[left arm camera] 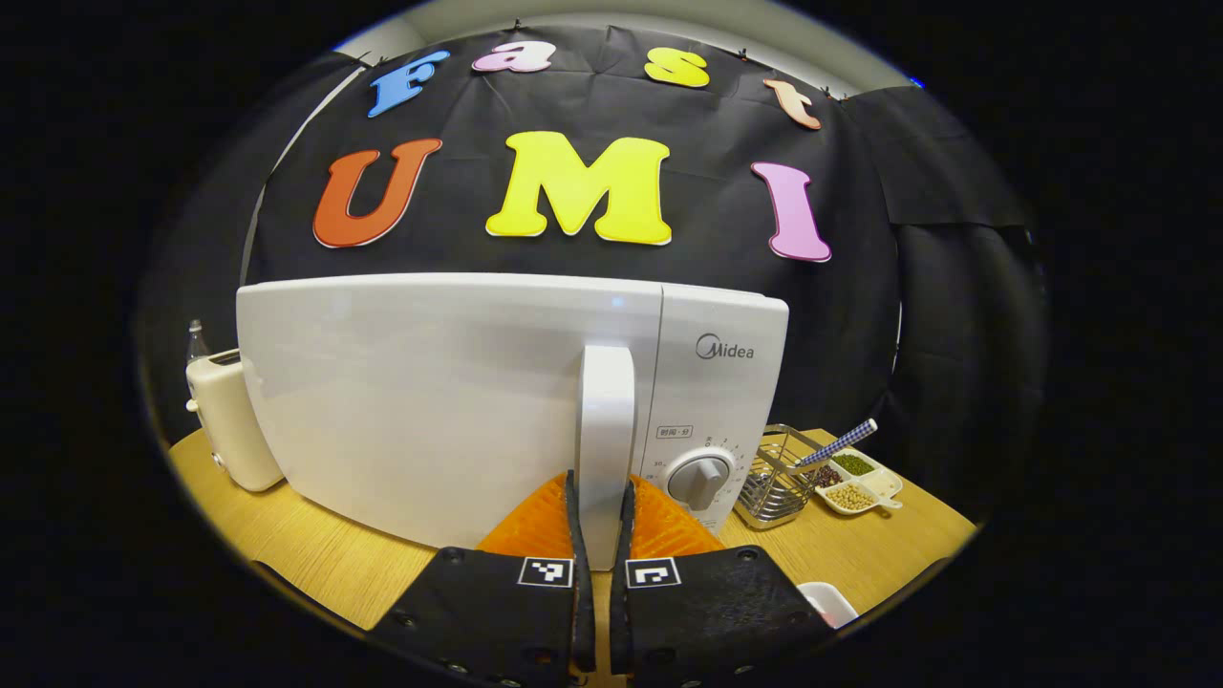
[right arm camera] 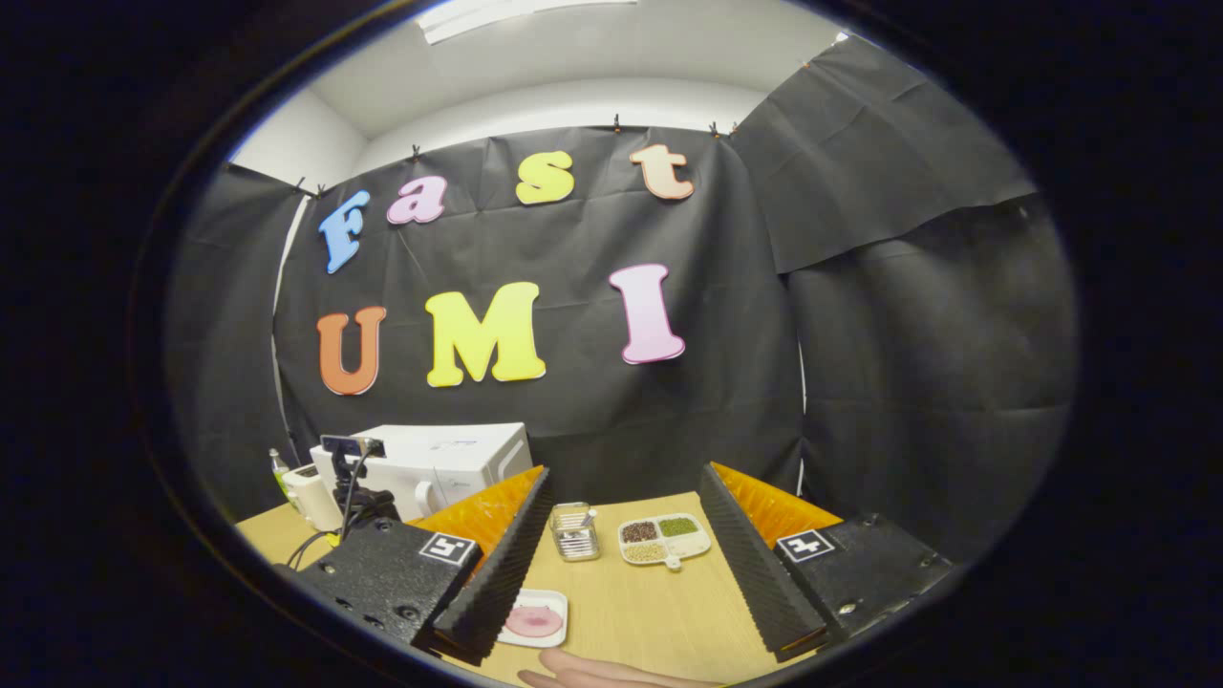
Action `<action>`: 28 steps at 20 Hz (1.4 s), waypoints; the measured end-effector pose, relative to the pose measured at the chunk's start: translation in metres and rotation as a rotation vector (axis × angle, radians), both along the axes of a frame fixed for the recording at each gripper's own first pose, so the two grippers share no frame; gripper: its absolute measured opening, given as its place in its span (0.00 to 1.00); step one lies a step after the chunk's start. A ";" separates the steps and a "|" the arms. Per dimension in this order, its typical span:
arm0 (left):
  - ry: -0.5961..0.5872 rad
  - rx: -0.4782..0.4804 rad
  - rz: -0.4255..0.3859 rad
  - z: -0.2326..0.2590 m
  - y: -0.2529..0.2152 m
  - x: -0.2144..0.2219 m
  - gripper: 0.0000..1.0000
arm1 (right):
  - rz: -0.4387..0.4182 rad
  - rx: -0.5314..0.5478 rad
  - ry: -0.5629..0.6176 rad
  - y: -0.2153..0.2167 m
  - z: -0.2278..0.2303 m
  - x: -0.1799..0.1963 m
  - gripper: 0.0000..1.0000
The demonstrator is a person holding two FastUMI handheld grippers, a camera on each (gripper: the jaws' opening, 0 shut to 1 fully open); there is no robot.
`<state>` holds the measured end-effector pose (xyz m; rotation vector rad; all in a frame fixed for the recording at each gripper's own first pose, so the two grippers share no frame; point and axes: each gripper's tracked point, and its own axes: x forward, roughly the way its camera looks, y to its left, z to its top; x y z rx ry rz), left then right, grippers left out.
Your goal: Open the microwave oven with the left hand, put the food in, and close the microwave oven.
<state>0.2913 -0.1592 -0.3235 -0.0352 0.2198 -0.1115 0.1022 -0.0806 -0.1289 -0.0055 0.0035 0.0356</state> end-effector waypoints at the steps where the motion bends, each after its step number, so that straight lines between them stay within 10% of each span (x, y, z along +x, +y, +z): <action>1: 0.010 -0.012 0.012 -0.002 0.001 -0.005 0.06 | 0.000 -0.004 0.002 -0.002 -0.001 0.001 0.99; 10: -0.030 0.038 -0.109 0.006 0.035 -0.104 0.05 | 0.025 -0.004 0.061 0.013 -0.032 0.008 0.99; 19: -0.063 0.075 -0.029 0.015 0.137 -0.200 0.19 | 0.048 -0.046 0.168 0.049 -0.066 -0.015 1.00; 23: -0.037 0.099 0.113 0.012 0.208 -0.240 0.63 | 0.067 -0.063 0.205 0.066 -0.080 -0.020 1.00; 28: -0.014 0.044 0.237 0.034 0.268 -0.290 0.95 | 0.077 -0.096 0.294 0.077 -0.099 -0.006 1.00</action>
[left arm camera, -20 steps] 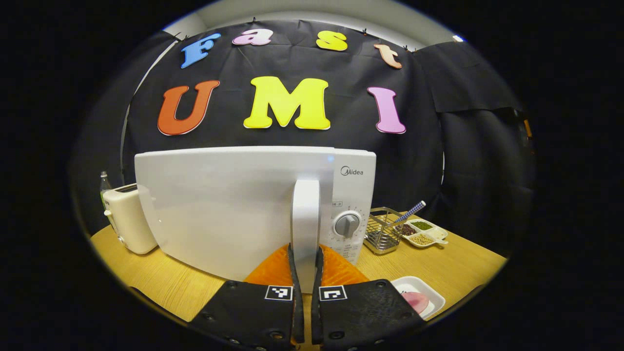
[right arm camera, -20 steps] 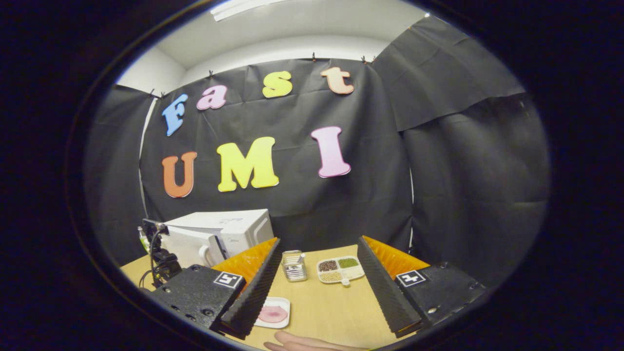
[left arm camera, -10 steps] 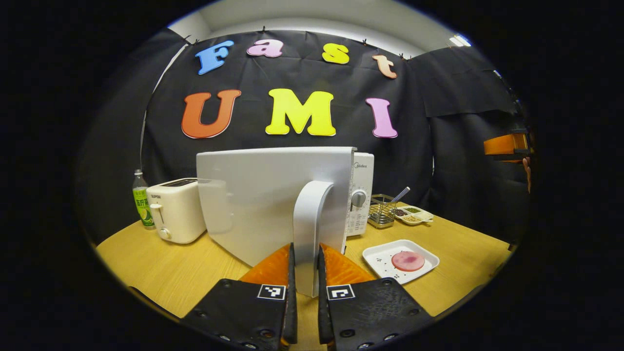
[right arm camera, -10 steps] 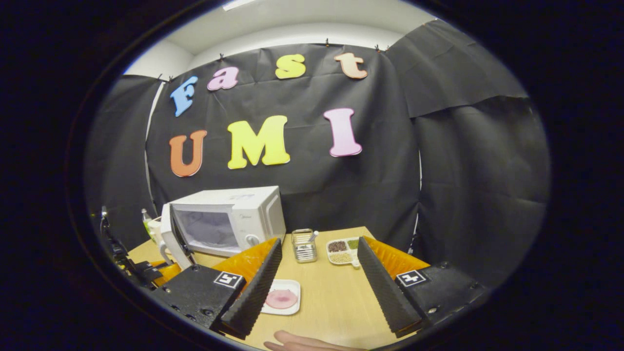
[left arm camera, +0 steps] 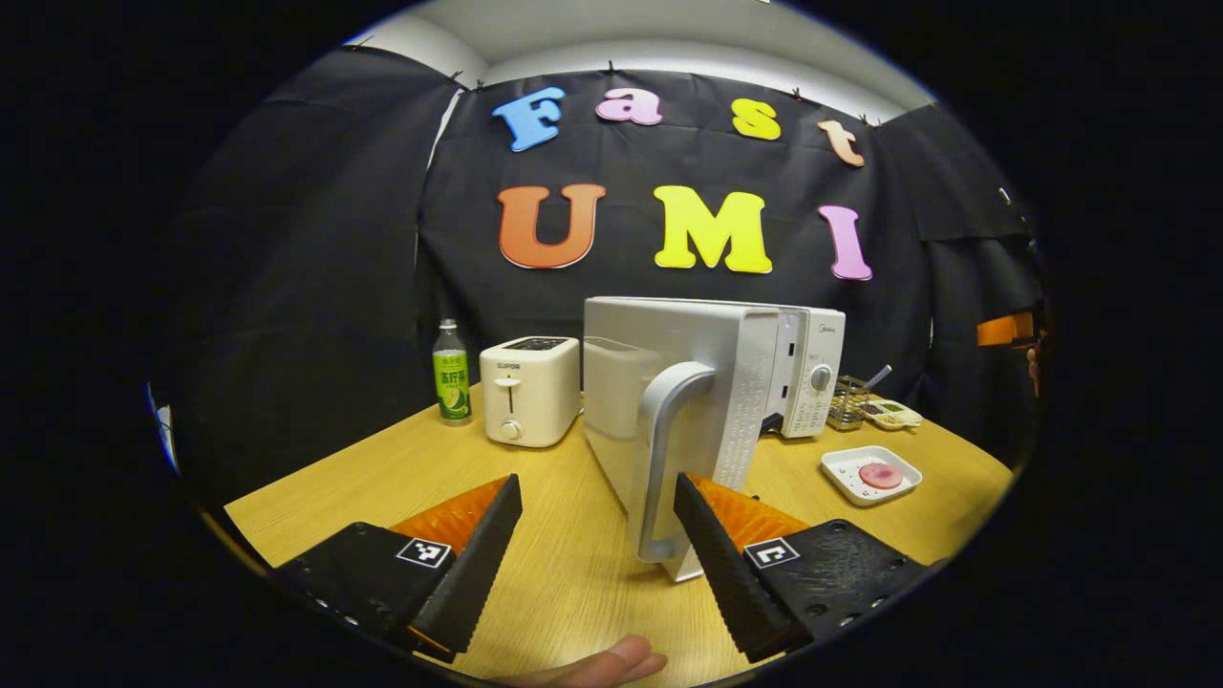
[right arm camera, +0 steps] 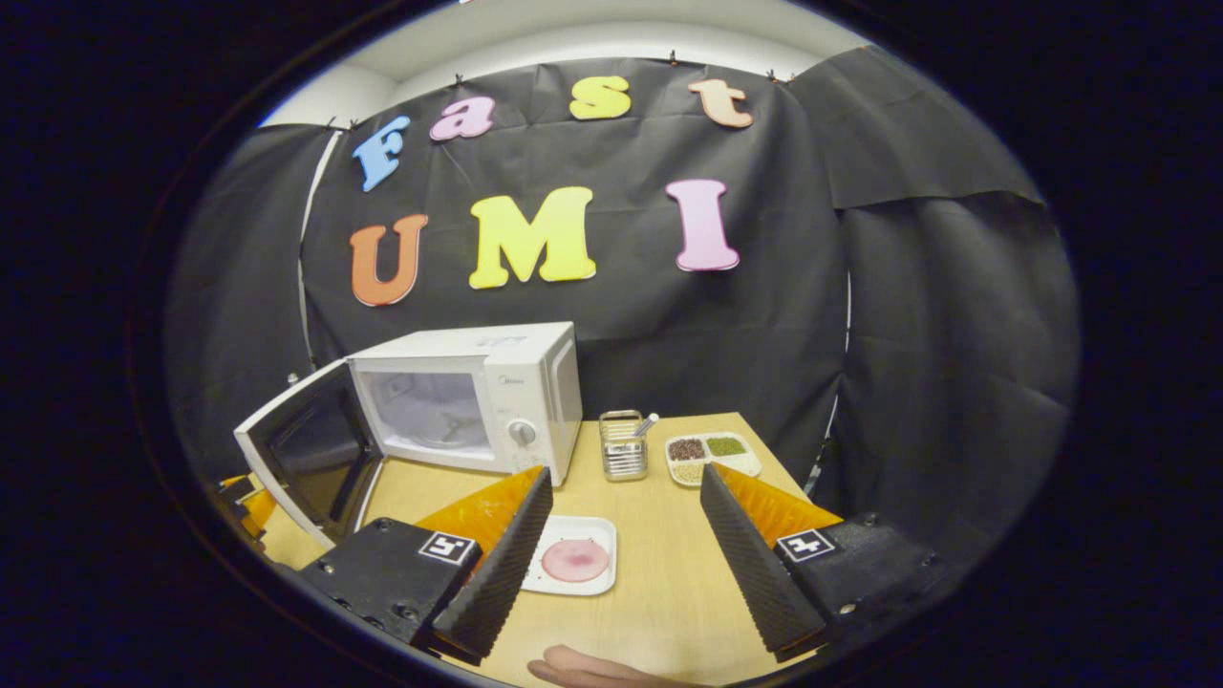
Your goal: Open the microwave oven with the left hand, put the food in, and close the microwave oven.
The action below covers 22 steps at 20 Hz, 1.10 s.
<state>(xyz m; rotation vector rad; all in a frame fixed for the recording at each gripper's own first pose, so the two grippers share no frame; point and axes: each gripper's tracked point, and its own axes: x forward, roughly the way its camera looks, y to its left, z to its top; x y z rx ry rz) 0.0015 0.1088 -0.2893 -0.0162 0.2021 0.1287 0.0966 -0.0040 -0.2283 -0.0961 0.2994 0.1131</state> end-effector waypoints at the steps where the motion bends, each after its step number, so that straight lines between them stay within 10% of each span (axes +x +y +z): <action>1: -0.006 0.004 0.021 0.009 0.008 -0.007 0.95 | 0.001 -0.011 0.020 0.002 -0.003 0.006 1.00; 2: -0.018 0.001 0.039 0.018 0.014 -0.011 0.82 | 0.007 -0.023 0.041 0.004 -0.008 0.010 1.00; 3: -0.022 -0.005 0.041 0.026 0.016 -0.014 0.95 | 0.015 -0.033 0.062 0.006 -0.012 0.015 1.00; 16: -0.177 0.120 0.059 0.143 -0.015 -0.020 0.95 | 0.120 -0.171 0.635 0.003 -0.137 0.067 0.99; 22: -0.193 0.132 0.051 0.150 -0.031 -0.017 0.94 | 0.106 -0.038 0.955 0.003 -0.193 0.069 0.63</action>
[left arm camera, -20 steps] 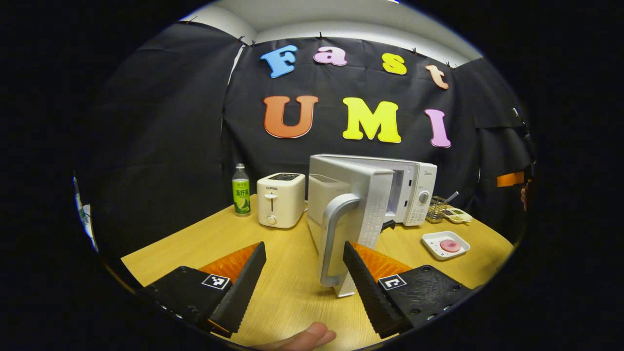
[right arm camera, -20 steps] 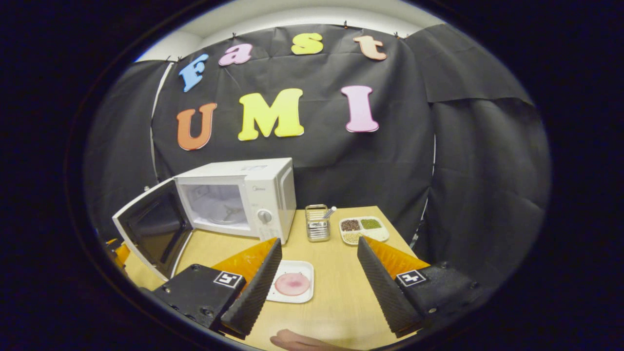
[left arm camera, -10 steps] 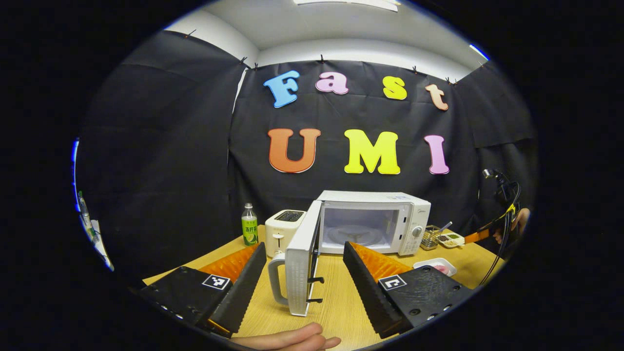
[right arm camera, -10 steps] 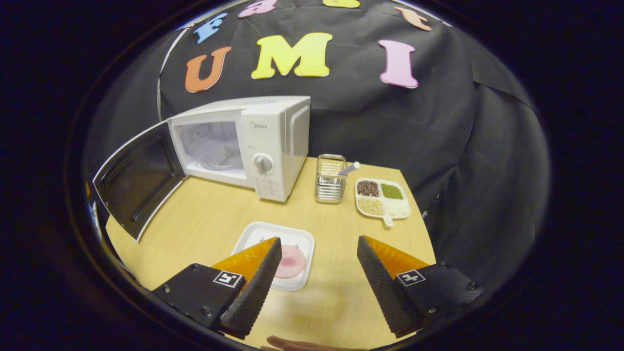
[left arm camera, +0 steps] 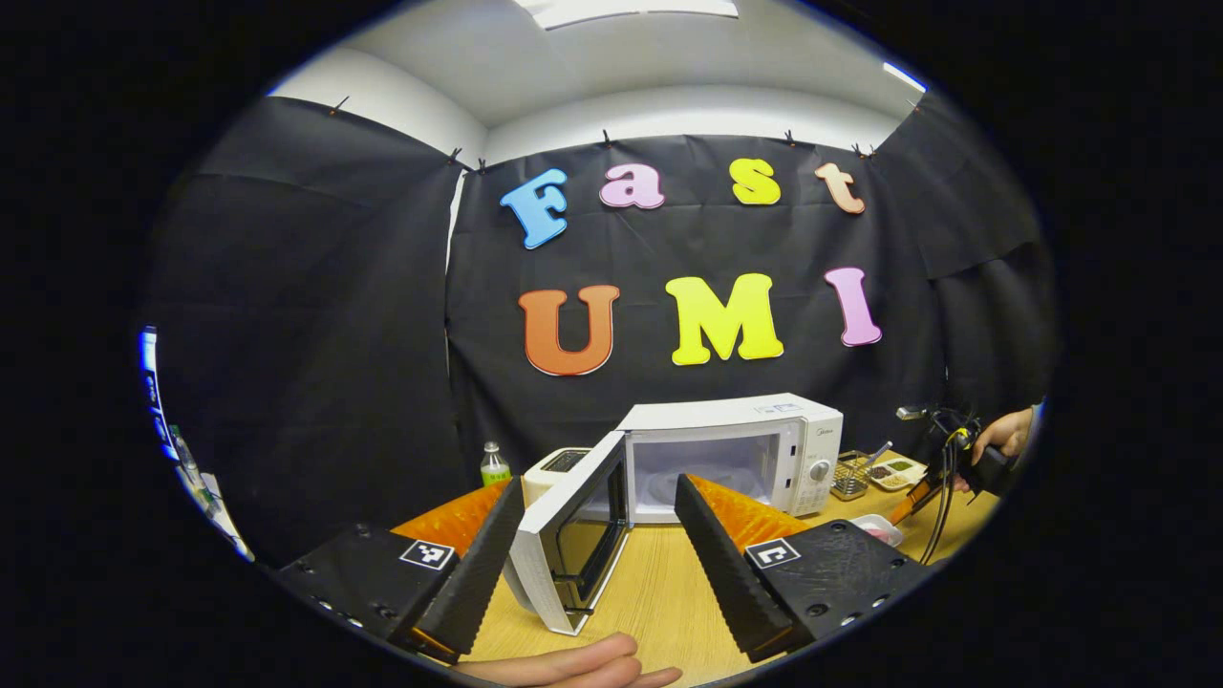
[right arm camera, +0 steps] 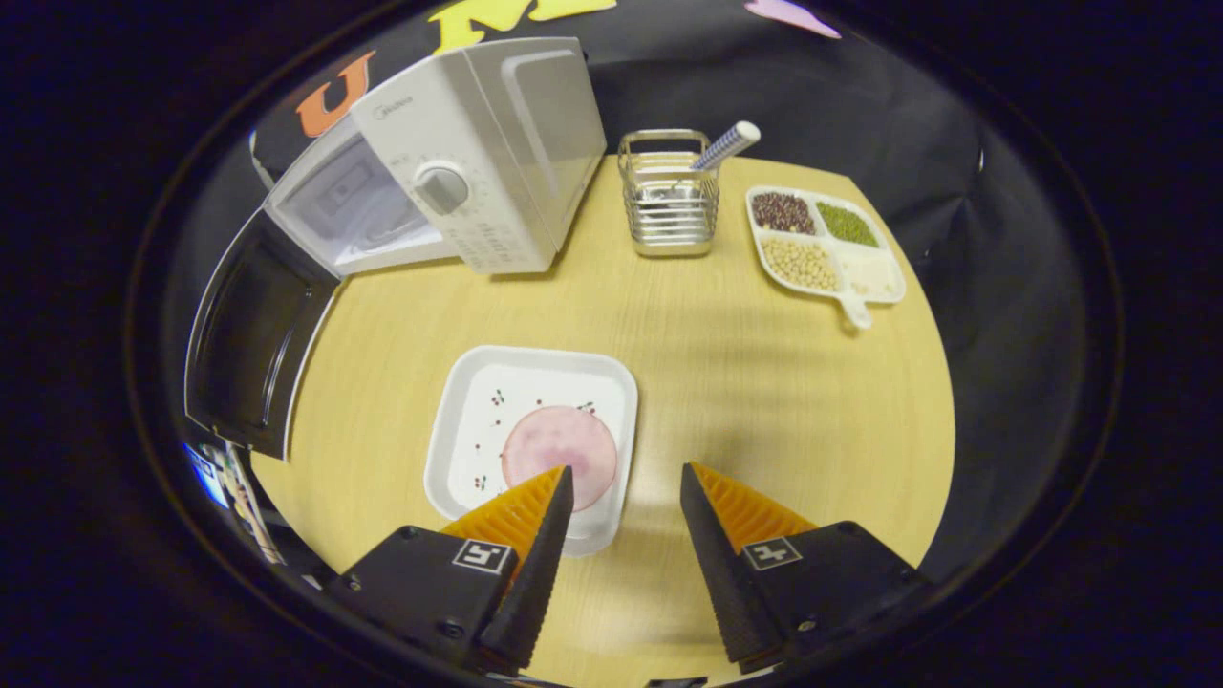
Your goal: Open the microwave oven with the left hand, put the food in, and close the microwave oven.
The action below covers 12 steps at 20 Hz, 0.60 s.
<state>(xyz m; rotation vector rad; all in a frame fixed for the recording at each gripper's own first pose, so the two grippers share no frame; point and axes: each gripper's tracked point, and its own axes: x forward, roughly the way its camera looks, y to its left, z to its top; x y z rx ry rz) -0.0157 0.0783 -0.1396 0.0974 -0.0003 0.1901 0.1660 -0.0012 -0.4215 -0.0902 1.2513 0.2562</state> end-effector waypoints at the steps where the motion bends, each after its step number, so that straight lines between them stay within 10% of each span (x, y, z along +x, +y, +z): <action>1: 0.000 -0.006 -0.002 0.000 -0.001 0.001 0.94 | -0.001 0.016 0.026 0.003 -0.003 0.001 0.55; 2: 0.002 -0.009 0.001 0.000 -0.001 0.002 0.95 | 0.017 0.022 0.068 0.005 -0.007 -0.002 0.63; 3: 0.006 -0.008 0.010 -0.002 0.000 0.003 0.95 | 0.026 0.027 0.091 0.007 -0.011 -0.002 0.43; 9: -0.018 0.011 0.027 0.004 0.003 0.005 0.94 | -0.020 0.025 0.146 0.003 -0.024 0.014 0.05; 12: -0.021 -0.008 0.035 0.000 0.006 0.008 0.96 | 0.024 0.092 0.179 0.009 -0.033 0.019 0.04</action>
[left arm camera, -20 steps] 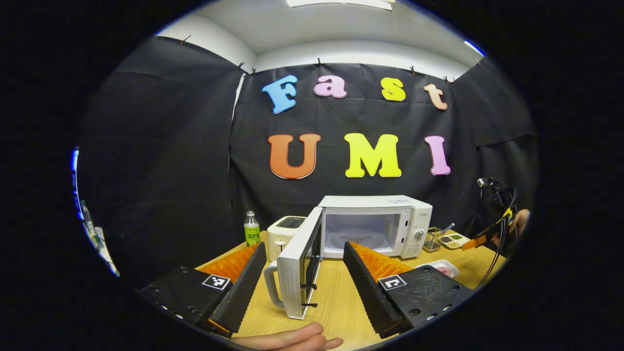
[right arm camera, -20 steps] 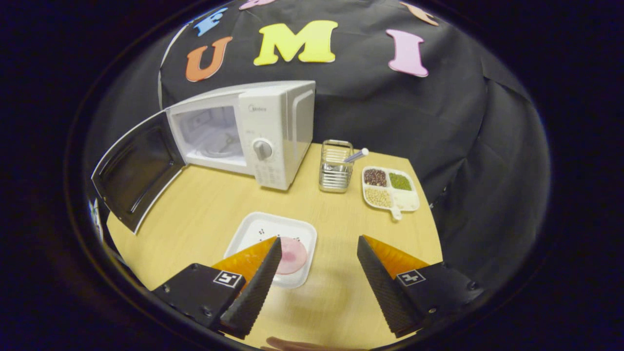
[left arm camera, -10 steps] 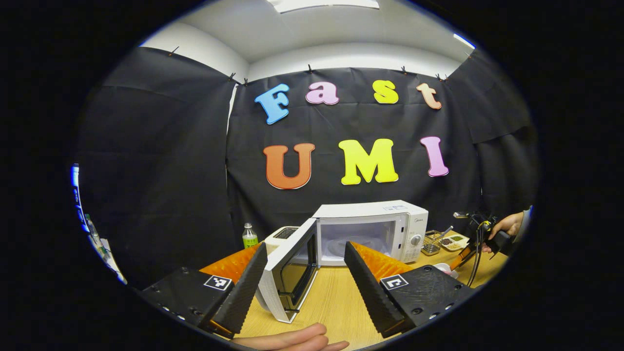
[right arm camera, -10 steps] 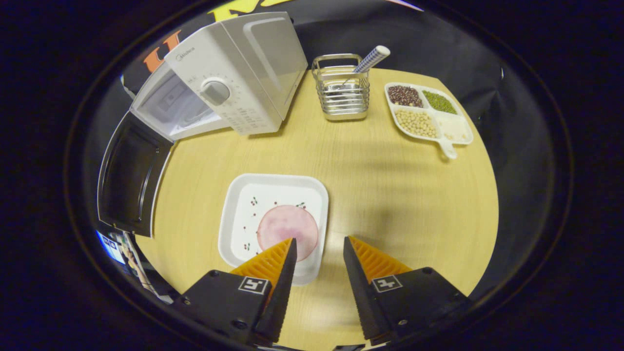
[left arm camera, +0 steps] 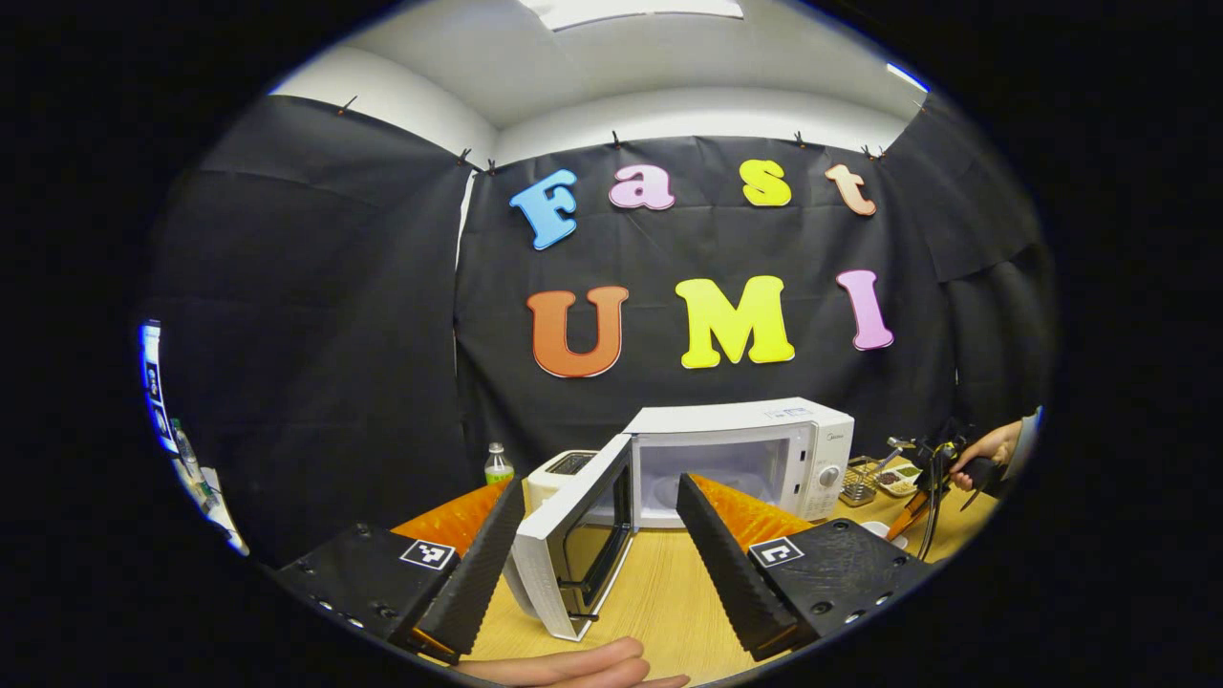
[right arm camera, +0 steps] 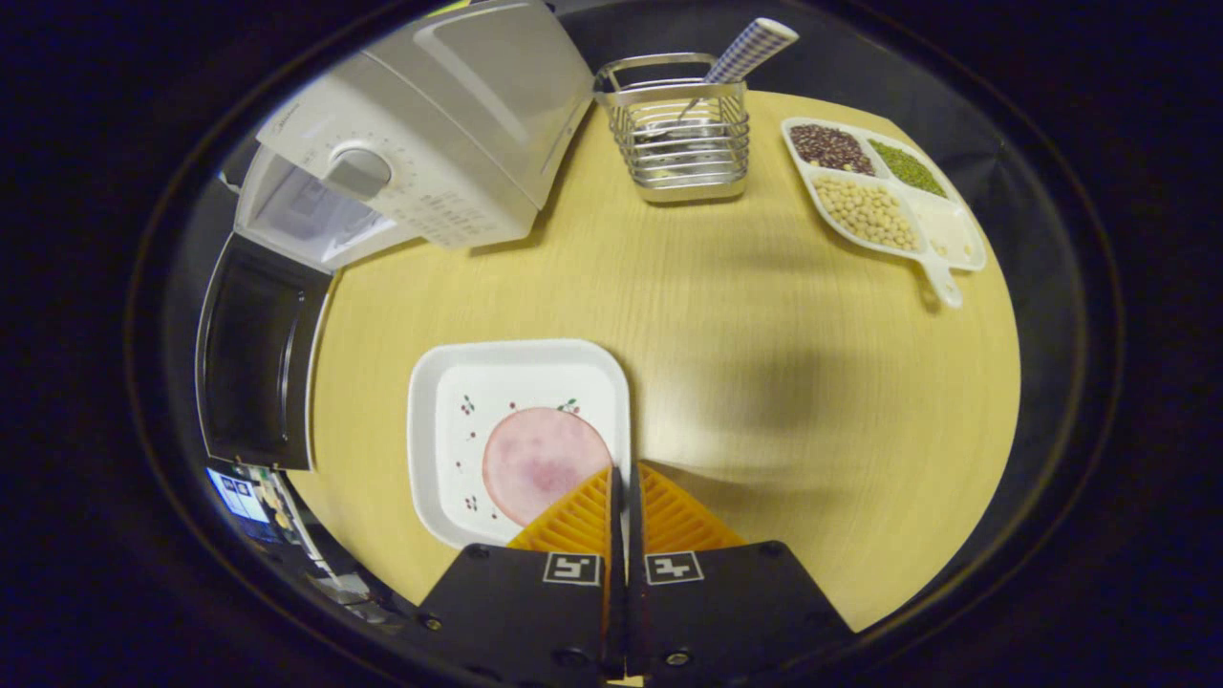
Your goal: Open the microwave oven with the left hand, put the food in, and close the microwave oven.
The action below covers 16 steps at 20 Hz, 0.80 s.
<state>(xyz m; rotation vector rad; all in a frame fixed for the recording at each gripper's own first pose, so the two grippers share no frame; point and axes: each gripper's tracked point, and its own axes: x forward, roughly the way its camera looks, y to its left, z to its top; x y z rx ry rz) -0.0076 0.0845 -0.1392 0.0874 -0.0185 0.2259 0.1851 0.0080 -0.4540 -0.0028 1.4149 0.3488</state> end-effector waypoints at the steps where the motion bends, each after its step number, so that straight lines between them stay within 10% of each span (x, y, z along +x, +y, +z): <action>1: 0.002 0.001 0.001 -0.001 0.001 0.000 0.96 | -0.012 0.017 0.031 0.001 0.001 -0.003 0.04; 16: -0.042 0.000 -0.041 0.004 0.009 -0.022 0.96 | -0.246 0.457 0.045 0.075 0.059 -0.052 0.04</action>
